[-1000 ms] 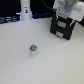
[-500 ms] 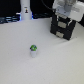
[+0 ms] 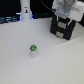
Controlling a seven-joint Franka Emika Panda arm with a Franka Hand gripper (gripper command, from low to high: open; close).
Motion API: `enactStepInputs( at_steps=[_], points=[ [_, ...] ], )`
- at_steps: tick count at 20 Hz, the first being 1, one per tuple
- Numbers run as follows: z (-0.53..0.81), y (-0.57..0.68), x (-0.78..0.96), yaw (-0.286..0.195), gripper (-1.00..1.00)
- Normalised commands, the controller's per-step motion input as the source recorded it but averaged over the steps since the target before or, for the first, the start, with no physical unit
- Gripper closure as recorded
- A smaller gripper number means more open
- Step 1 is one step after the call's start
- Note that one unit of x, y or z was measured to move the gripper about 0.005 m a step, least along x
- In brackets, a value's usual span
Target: Open the kcup holder, insert the kcup into the holder, and close the kcup holder
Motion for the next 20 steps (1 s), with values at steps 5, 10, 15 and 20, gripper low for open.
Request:
enactStepInputs(
  at_steps=[5, 10, 15, 20],
  points=[
    [0.13, -0.23, 0.92, -0.081, 1.0],
    [0.12, -0.25, 0.93, -0.084, 1.0],
    [0.15, -0.28, 0.93, -0.088, 1.0],
    [0.18, -0.29, 0.94, -0.094, 1.0]
  ],
)
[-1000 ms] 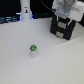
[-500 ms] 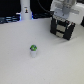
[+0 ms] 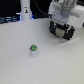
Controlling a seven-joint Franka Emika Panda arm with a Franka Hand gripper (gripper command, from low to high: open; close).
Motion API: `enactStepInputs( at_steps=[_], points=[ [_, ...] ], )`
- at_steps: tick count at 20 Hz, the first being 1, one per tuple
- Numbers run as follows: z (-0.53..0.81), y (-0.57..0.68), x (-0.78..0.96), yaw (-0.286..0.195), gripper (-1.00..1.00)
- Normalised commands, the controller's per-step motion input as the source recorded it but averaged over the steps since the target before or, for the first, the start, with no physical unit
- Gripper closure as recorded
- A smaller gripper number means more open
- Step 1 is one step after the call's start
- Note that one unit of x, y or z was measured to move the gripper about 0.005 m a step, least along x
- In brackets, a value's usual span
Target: Open the kcup holder, insert the kcup into the holder, and close the kcup holder
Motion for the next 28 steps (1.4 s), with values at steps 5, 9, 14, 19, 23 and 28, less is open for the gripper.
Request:
enactStepInputs(
  at_steps=[5, 9, 14, 19, 23, 28],
  points=[
    [0.18, -0.31, 0.93, -0.096, 1.0],
    [0.15, -0.35, 0.91, -0.093, 1.0],
    [0.15, -0.4, 0.87, -0.088, 1.0],
    [0.13, -0.44, 0.83, -0.084, 1.0],
    [0.12, -0.47, 0.69, -0.081, 1.0],
    [0.1, -0.33, 0.39, -0.067, -1.0]
  ],
)
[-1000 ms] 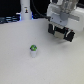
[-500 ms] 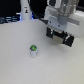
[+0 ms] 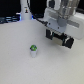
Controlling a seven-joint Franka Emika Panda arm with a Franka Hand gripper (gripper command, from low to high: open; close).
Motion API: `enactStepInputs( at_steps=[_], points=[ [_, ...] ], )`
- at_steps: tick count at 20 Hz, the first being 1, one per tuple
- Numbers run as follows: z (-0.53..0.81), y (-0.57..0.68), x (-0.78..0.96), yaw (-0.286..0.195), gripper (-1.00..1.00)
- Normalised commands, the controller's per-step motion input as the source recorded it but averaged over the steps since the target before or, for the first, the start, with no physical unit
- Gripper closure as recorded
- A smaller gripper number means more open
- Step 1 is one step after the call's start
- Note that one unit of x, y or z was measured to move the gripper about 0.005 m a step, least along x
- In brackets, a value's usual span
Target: Open the kcup holder, insert the kcup into the holder, and close the kcup holder
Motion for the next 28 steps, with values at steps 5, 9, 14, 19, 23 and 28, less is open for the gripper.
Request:
enactStepInputs(
  at_steps=[5, 9, 14, 19, 23, 28],
  points=[
    [0.22, -0.06, 0.08, -0.105, -1.0],
    [0.36, -0.28, 0.18, -0.144, -1.0],
    [0.46, -0.37, 0.02, -0.224, -1.0],
    [0.37, -0.37, -0.01, -0.265, -1.0],
    [0.25, -0.34, -0.05, -0.299, -1.0],
    [0.08, -0.41, -0.08, -0.29, -1.0]
  ],
)
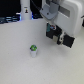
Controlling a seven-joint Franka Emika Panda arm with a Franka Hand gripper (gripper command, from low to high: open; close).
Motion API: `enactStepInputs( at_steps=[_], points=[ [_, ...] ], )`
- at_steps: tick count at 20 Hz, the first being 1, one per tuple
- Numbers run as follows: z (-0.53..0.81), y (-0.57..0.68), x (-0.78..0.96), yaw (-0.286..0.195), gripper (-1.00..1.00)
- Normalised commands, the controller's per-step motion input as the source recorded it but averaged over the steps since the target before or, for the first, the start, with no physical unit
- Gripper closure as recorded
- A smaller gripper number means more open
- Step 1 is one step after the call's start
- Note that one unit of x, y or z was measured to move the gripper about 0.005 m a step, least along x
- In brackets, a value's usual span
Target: Open the kcup holder, insert the kcup into the holder, and close the kcup holder
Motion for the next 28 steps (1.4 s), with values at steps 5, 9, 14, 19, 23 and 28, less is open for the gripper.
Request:
enactStepInputs(
  at_steps=[5, 9, 14, 19, 23, 28],
  points=[
    [0.01, -0.43, -0.14, -0.281, -1.0],
    [-0.04, -0.35, -0.28, -0.28, -1.0],
    [-0.2, -0.36, -0.37, -0.276, -1.0],
    [-0.34, -0.41, -0.38, -0.267, -1.0],
    [-0.45, -0.44, -0.35, -0.265, -1.0],
    [-0.44, -0.45, -0.28, -0.268, -1.0]
  ],
)
